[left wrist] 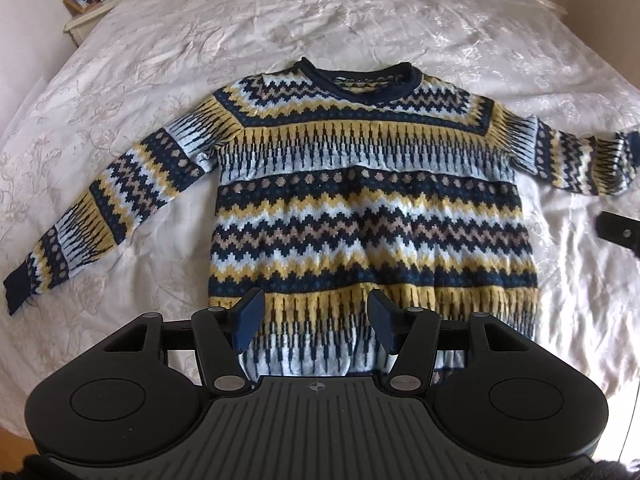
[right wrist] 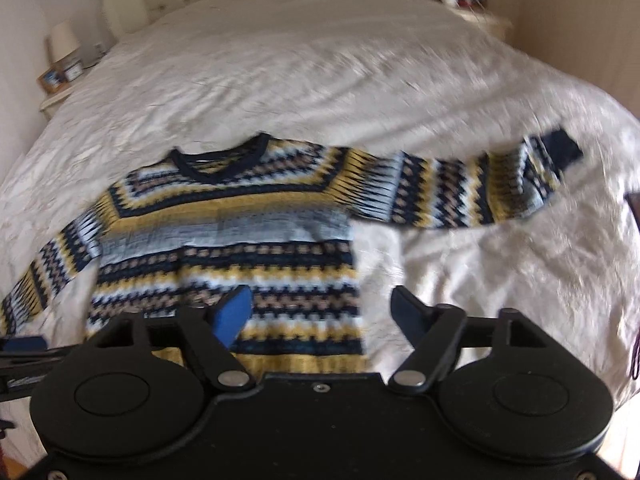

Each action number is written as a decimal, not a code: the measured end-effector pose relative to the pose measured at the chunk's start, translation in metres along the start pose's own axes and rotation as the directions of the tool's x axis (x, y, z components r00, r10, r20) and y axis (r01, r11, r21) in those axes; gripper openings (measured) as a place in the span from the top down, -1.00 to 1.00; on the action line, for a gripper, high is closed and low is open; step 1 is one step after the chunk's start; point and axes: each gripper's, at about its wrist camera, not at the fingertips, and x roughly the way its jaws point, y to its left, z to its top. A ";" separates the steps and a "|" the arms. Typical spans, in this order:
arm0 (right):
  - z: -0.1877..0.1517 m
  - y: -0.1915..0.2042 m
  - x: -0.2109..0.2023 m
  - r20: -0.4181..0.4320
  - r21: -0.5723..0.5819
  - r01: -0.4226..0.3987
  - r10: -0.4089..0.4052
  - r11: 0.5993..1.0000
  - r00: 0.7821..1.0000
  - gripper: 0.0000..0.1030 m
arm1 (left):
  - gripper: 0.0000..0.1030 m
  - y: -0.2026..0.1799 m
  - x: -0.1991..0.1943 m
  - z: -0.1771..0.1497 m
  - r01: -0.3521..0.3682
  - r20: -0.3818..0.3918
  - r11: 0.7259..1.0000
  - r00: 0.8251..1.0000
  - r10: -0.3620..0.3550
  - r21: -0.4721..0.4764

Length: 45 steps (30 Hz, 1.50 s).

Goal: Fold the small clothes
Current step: 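Move the right gripper to the cuff of the sleeve nearest it, then grasp the sleeve cuff with the right gripper and fold it across the body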

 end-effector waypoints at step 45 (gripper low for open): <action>0.199 -0.284 0.030 0.189 0.186 -0.071 0.036 0.980 0.981 0.54 | -0.07 -0.082 0.003 0.053 -0.141 0.013 0.978 0.989 0.145 -0.156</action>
